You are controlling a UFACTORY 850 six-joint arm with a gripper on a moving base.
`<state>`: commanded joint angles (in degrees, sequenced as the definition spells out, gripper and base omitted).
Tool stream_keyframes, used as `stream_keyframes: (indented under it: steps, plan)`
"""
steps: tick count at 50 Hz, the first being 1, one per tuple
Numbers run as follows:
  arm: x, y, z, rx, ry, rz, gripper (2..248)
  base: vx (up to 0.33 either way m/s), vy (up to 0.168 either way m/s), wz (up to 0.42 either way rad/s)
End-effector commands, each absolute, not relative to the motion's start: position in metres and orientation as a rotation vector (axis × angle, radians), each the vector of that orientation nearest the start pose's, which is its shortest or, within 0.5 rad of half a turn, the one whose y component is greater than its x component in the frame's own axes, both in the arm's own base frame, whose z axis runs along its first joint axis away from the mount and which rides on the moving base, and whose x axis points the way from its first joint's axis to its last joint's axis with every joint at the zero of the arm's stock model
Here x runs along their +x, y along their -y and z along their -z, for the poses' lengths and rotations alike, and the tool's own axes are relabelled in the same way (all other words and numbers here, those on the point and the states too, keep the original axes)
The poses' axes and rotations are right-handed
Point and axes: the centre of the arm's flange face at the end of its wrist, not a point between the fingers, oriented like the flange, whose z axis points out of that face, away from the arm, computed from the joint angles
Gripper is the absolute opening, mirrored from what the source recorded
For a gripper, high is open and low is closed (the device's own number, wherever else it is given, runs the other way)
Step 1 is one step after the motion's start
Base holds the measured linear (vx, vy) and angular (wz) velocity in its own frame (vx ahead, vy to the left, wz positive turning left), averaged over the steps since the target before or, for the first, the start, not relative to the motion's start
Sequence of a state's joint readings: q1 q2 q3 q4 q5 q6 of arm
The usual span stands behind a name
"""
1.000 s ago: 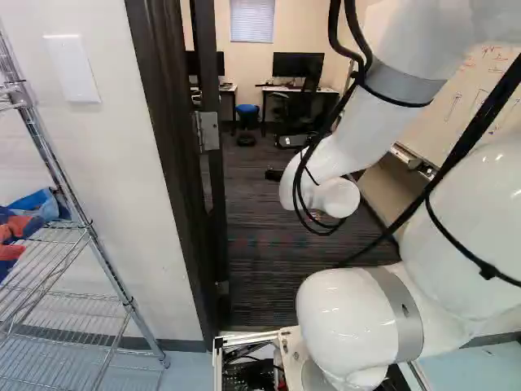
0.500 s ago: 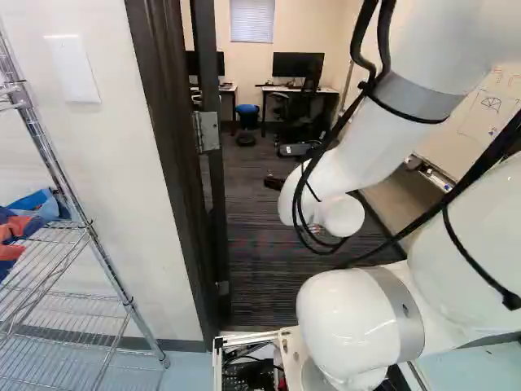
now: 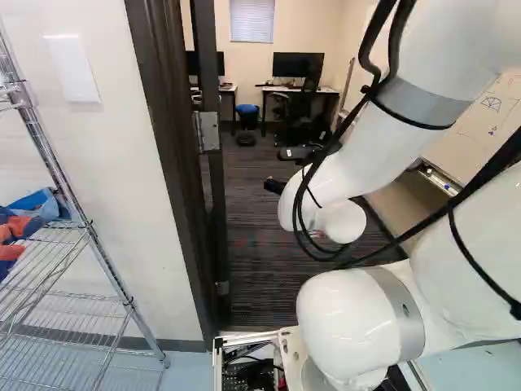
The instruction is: Open the door and move inside
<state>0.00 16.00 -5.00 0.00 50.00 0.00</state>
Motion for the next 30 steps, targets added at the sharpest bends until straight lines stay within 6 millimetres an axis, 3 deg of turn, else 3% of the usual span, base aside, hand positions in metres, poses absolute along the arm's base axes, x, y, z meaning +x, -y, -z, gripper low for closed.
stream_keyframes:
  steps: [8, 30]
  plan:
    - [0.2703, 0.0000, -0.3656, -2.558, 0.000, 1.824, 247, 0.025, -0.001, -0.065]
    - [0.2703, 0.0000, -0.3656, -2.558, 0.000, 1.824, 247, 0.001, -0.053, -0.210]
